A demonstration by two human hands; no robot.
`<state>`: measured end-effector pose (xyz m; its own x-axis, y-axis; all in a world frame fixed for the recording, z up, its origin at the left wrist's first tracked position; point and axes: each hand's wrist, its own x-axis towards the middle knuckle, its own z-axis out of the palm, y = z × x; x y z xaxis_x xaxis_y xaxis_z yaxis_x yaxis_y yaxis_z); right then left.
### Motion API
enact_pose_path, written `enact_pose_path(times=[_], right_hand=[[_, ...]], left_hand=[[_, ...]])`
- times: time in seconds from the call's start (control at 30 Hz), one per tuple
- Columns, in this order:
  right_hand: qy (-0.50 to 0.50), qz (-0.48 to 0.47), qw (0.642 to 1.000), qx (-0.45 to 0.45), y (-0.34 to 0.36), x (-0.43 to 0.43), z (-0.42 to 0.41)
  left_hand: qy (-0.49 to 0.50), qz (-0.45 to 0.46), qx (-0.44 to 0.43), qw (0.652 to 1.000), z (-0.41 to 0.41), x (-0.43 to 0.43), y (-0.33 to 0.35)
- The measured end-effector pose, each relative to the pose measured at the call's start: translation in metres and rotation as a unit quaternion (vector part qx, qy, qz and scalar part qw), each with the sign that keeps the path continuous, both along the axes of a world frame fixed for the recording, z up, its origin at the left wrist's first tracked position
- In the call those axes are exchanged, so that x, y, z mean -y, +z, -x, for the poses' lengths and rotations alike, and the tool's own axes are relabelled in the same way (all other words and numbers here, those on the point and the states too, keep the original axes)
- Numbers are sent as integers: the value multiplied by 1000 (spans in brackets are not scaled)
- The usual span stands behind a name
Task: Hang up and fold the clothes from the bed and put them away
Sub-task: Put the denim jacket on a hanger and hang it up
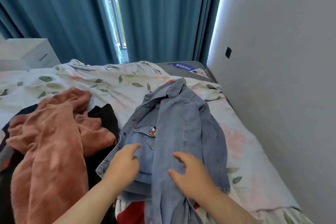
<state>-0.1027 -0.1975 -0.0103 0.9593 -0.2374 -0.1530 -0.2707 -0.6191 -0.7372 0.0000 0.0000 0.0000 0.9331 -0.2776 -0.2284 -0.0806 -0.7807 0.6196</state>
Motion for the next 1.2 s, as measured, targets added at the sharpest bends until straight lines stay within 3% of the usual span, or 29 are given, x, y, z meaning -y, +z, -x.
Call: enact_pose_path(times=[0.1,0.23,0.33,0.57,0.67,0.77,0.83,0.9,0.97,1.1,1.2], right_hand=[[98,28,995,1,-59,-23,-32],[33,-43,998,-33,-108,-34,-57],[26,-53,998,-27,-132,-30,-55],[144,52,985,-83,-132,-31,-45],[202,91,972,-84,-125,-36,-36],[190,83,976,-62,-121,-39,-32],[163,40,985,-44,-117,-40,-33],[166,-2,985,-56,-111,-40,-35],[190,-19,978,-86,-103,-37,-33],[197,-40,972,-124,-82,-29,-15],[169,-45,976,-129,-65,-26,8]], left_hand=[[62,-101,80,990,-29,-4,-45],[89,-183,65,977,-54,-14,-74],[102,-122,67,985,-65,-14,-89],[146,19,89,985,-69,-31,-103],[183,70,66,978,-63,-37,-102],[199,103,35,974,-57,-42,-96],[197,75,31,977,-48,-43,-90],[176,-53,47,982,-30,-40,-87],[169,-110,47,978,-8,-36,-81],[172,-86,3,981,15,-40,-65],[177,22,-73,981,37,-38,-61]])
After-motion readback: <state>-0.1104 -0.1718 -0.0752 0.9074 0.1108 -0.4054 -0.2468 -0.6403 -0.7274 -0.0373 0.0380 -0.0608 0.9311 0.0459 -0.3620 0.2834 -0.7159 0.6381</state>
